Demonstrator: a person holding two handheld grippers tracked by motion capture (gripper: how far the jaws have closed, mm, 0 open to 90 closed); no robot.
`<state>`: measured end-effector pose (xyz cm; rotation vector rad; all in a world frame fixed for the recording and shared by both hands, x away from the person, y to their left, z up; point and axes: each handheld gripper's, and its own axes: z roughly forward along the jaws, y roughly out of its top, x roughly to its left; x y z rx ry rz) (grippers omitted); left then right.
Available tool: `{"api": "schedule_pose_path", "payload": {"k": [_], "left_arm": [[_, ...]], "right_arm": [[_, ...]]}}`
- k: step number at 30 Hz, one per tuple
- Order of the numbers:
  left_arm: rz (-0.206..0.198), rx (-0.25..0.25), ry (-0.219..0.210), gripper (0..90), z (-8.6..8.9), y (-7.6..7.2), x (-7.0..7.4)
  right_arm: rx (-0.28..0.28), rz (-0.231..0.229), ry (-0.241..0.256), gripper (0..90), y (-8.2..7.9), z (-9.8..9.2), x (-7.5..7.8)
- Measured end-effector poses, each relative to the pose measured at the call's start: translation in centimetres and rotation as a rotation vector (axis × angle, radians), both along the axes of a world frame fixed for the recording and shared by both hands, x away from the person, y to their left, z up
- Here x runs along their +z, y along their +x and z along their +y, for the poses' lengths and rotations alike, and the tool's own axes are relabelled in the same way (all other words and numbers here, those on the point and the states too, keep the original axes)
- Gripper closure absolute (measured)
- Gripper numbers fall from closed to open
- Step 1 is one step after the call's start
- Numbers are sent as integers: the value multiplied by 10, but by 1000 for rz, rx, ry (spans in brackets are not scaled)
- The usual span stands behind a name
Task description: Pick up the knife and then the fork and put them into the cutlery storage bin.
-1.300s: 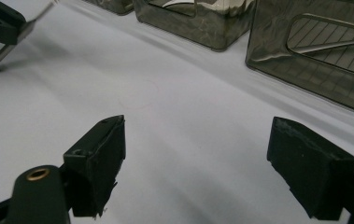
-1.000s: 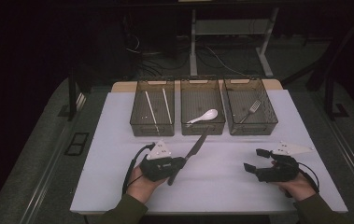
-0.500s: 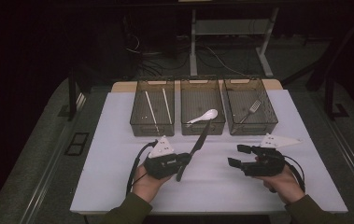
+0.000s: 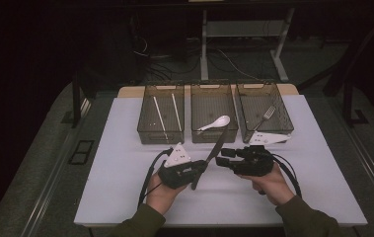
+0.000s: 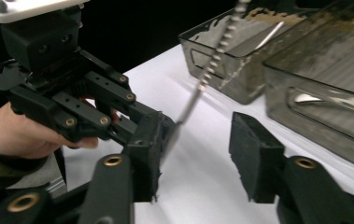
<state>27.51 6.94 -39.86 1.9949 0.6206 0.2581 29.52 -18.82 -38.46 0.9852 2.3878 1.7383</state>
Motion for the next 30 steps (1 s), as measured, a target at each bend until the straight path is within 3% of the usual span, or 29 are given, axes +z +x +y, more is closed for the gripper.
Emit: {"api": "schedule_pose_path", "payload": {"k": [11,17,25,30], "left_arm": [[-19,9,12,795,0,-1,0],[-18,2,7,796,-1,-1,-1],[-12,-27,-37,791,2,0,-2],[-23,-27,-44,752,7,0,-3]], "right_arm": [[38,34,38,851,12,21,-3],[55,17,40,880,10,24,-2],[59,1,36,881,7,22,0],[50,-10,28,881,6,20,3]]}}
